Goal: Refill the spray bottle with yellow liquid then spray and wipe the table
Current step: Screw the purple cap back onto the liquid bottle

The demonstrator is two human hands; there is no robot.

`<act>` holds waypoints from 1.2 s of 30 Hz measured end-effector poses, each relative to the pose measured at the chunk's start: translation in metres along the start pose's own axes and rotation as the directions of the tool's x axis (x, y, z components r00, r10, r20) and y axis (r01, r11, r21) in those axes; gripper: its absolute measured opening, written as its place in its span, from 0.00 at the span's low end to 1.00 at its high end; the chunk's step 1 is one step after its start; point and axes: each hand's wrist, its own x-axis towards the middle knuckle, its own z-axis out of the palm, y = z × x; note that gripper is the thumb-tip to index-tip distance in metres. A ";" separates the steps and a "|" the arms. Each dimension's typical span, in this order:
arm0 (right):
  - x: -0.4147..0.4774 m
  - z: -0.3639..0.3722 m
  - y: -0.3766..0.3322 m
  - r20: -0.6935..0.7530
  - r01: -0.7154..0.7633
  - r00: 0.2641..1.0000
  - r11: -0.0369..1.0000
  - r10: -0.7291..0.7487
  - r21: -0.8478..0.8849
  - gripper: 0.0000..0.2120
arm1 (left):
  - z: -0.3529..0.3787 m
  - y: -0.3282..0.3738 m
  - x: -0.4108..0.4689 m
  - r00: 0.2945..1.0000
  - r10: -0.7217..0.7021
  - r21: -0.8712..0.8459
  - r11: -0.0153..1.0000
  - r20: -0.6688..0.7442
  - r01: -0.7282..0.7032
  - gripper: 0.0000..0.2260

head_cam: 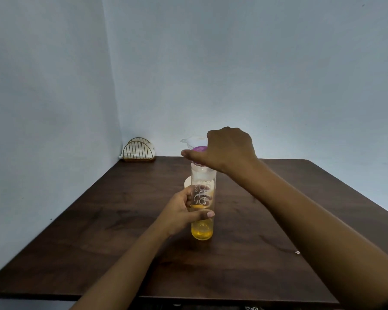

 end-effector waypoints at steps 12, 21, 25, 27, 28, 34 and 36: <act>0.003 0.001 0.054 0.343 -0.093 0.861 0.547 -0.375 0.832 0.19 | -0.003 0.004 -0.001 0.998 -0.044 -0.007 0.999 0.053 0.044 0.25; -0.008 0.018 0.016 0.019 -0.014 1.000 0.966 0.010 0.259 0.26 | -0.003 0.007 -0.002 0.999 -0.042 -0.010 0.999 0.023 0.042 0.24; -0.010 0.013 0.019 0.170 -0.012 0.982 0.879 -0.079 0.477 0.27 | -0.004 0.009 -0.003 0.997 -0.049 0.000 0.999 0.054 0.049 0.23; -0.011 0.010 0.021 0.178 0.007 0.975 0.825 -0.130 0.565 0.25 | -0.003 0.008 -0.003 0.997 -0.048 0.006 0.999 0.055 0.048 0.24; -0.012 0.010 0.020 0.151 0.022 0.980 0.824 -0.130 0.565 0.24 | -0.003 0.008 -0.003 0.998 -0.047 0.008 0.999 0.049 0.047 0.25; -0.018 0.019 0.006 -0.016 -0.012 1.000 0.850 0.024 0.527 0.18 | 0.001 0.005 -0.003 0.998 -0.006 0.054 0.998 -0.055 0.009 0.25; -0.019 0.021 0.003 -0.042 -0.025 0.998 0.854 0.055 0.520 0.19 | 0.002 0.006 -0.003 0.995 0.015 0.094 0.996 -0.094 -0.006 0.24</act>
